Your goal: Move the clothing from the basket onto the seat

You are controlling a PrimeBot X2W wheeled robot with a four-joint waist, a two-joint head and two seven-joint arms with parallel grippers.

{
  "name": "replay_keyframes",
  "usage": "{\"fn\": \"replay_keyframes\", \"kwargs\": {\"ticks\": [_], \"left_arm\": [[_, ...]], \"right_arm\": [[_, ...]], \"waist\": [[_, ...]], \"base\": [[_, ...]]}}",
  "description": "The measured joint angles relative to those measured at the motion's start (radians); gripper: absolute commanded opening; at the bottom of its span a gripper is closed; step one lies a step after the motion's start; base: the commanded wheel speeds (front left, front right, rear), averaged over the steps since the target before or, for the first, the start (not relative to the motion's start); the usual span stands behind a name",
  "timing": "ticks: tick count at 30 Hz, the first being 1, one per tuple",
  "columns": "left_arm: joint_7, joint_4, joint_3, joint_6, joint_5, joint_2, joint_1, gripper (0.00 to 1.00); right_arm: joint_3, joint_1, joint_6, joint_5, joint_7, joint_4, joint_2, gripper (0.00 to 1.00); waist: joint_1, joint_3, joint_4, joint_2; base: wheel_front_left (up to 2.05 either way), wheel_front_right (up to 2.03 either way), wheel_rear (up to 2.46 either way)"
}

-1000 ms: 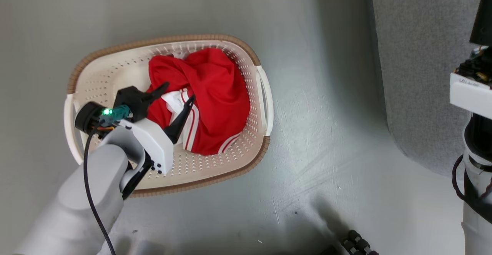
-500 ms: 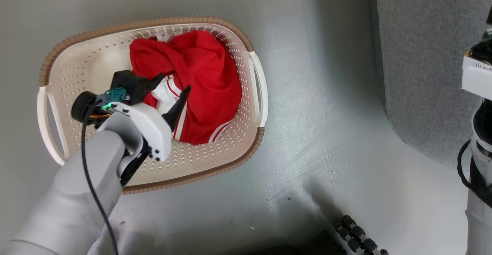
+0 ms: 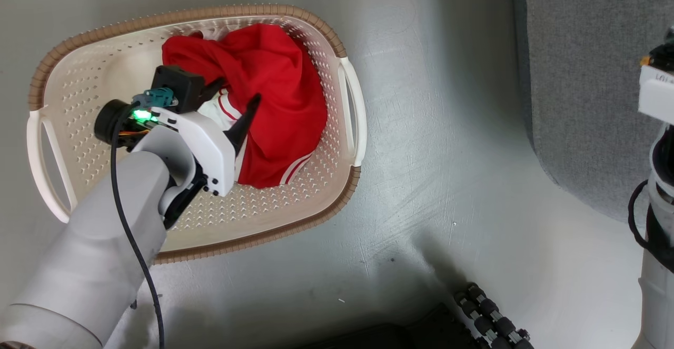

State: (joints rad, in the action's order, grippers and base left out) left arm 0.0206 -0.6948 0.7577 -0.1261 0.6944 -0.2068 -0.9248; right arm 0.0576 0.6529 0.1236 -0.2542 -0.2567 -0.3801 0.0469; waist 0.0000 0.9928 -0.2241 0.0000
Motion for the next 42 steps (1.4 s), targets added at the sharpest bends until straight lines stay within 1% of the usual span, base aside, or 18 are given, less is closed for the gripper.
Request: {"fn": "replay_keyframes", "kwargs": {"ticks": [6, 7, 8, 19, 24, 27, 36, 42], "left_arm": [[-0.021, -0.055, 0.027, 0.0, -0.045, -0.013, -0.024, 1.0], [-0.02, -0.058, 0.032, 0.0, -0.056, -0.013, -0.031, 0.38], [-0.017, -0.059, 0.033, 0.0, -0.066, -0.013, -0.037, 0.0], [0.028, -0.095, 0.028, 0.0, -0.07, -0.004, -0.056, 0.0], [0.067, -0.098, 0.02, 0.0, -0.069, -0.004, -0.054, 0.0], [0.095, -0.098, 0.0, 0.0, -0.043, 0.0, -0.047, 0.0], [0.171, -0.086, -0.008, 0.0, -0.042, -0.002, -0.01, 0.0], [0.194, -0.069, -0.008, 0.0, -0.042, -0.009, 0.023, 0.0]], "right_arm": [[-0.006, 0.015, 0.0, -0.003, 0.0, -0.001, 0.0, 1.0], [-0.007, 0.015, 0.0, -0.003, 0.0, -0.001, 0.0, 1.0], [-0.007, 0.015, 0.0, -0.003, 0.0, -0.001, 0.0, 1.0], [-0.003, 0.033, 0.0, -0.001, 0.0, 0.006, 0.0, 1.0], [-0.001, 0.033, 0.0, 0.008, 0.0, 0.012, 0.0, 1.0], [0.005, 0.034, 0.0, 0.01, 0.0, 0.017, 0.001, 1.0], [0.01, 0.054, 0.0, 0.034, 0.0, 0.029, 0.002, 1.0], [0.013, 0.054, 0.0, 0.057, 0.0, 0.035, 0.003, 1.0]], "waist": [[0.0, 0.021, -0.006, 0.0], [0.0, 0.024, -0.007, 0.0], [0.0, 0.026, -0.007, 0.0], [0.0001, 0.023, 0.002, 0.0001], [0.0, 0.008, 0.012, 0.0], [0.0, -0.003, 0.019, 0.0], [0.0, -0.05, 0.046, 0.0], [0.0001, -0.092, 0.065, 0.0]], "base": [[0.0, 0.0, 0.0], [0.0, 0.0, 0.0], [0.0, 0.0, 0.0], [0.0, 0.0, 0.0], [0.0, 0.0, 0.0], [0.0, 0.0, 0.0], [0.0, 0.0, 0.0], [0.0, 0.0, 0.0]]}}
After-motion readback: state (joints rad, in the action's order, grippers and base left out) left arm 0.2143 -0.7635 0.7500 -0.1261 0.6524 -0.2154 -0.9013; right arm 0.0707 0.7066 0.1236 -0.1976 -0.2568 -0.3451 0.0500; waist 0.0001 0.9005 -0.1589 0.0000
